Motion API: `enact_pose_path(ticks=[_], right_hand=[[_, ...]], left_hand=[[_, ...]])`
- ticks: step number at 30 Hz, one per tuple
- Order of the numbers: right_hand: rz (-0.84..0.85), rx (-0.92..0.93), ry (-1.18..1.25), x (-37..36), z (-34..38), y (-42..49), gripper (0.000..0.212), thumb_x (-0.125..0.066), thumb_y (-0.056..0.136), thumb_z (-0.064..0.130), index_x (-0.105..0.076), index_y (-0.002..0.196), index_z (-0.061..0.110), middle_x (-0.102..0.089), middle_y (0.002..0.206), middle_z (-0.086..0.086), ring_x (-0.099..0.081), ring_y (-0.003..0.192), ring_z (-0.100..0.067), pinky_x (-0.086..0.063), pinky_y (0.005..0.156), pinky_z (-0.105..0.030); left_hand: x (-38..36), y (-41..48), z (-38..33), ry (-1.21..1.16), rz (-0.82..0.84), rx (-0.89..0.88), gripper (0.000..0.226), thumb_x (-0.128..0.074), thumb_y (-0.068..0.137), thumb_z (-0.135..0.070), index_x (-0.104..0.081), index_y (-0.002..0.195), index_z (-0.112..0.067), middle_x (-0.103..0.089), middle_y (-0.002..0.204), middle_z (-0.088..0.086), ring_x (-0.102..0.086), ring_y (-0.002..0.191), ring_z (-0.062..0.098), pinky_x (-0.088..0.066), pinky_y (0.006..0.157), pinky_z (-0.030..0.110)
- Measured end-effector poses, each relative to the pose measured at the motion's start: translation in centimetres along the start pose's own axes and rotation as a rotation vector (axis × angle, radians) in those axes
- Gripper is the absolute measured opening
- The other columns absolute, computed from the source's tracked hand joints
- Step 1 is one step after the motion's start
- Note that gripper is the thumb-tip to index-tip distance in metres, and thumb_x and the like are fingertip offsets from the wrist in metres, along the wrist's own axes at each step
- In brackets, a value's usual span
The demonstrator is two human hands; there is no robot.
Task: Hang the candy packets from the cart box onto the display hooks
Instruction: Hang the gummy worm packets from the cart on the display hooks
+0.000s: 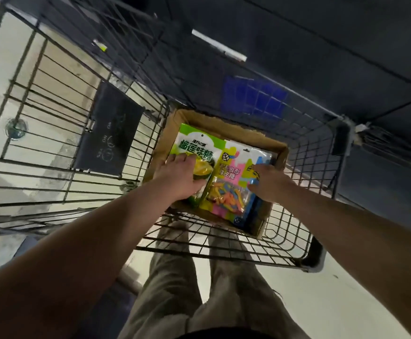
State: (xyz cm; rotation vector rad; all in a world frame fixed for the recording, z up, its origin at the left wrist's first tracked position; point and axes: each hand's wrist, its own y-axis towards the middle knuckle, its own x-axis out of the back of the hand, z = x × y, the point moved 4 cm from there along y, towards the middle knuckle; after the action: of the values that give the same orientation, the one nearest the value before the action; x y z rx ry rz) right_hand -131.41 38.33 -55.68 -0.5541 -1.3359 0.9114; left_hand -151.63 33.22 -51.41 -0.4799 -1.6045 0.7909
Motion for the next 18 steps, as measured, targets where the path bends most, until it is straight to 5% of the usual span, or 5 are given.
enact_pose_path(ticks=[4, 11, 18], right_hand=[[-0.001, -0.091, 0.14, -1.4, -0.6, 1.3, 0.069, -0.055, 0.094, 0.038, -0.022, 0.151, 0.017, -0.023, 0.157, -0.013, -0.038, 0.135, -0.035, -0.042, 0.101, -0.036], [-0.027, -0.284, 0.504, -5.2, -1.6, 4.4, 0.072, -0.06, 0.092, 0.029, -0.022, 0.151, 0.014, -0.038, 0.147, -0.016, -0.05, 0.122, -0.03, -0.039, 0.076, -0.025], [-0.033, -0.441, 0.755, -9.1, -2.9, 7.0, 0.078, -0.066, 0.087, 0.031, -0.022, 0.149, 0.01, -0.042, 0.143, -0.015, -0.047, 0.125, -0.031, -0.039, 0.084, -0.028]], left_hand=[[-0.8, 2.5, -0.3, 0.01, 0.037, -0.079, 0.078, -0.051, 0.091, -0.054, -0.019, 0.152, -0.017, -0.027, 0.156, 0.012, -0.028, 0.142, 0.031, -0.03, 0.113, 0.049], [-3.1, 5.8, -0.6, -0.013, 0.066, -0.171, 0.076, -0.051, 0.092, -0.052, -0.021, 0.152, -0.016, -0.028, 0.156, 0.013, -0.03, 0.142, 0.032, -0.031, 0.111, 0.047], [-7.0, 8.6, -0.1, -0.066, 0.116, -0.169, 0.077, -0.056, 0.091, -0.048, -0.022, 0.152, -0.016, -0.032, 0.153, 0.015, -0.034, 0.138, 0.035, -0.035, 0.11, 0.048]])
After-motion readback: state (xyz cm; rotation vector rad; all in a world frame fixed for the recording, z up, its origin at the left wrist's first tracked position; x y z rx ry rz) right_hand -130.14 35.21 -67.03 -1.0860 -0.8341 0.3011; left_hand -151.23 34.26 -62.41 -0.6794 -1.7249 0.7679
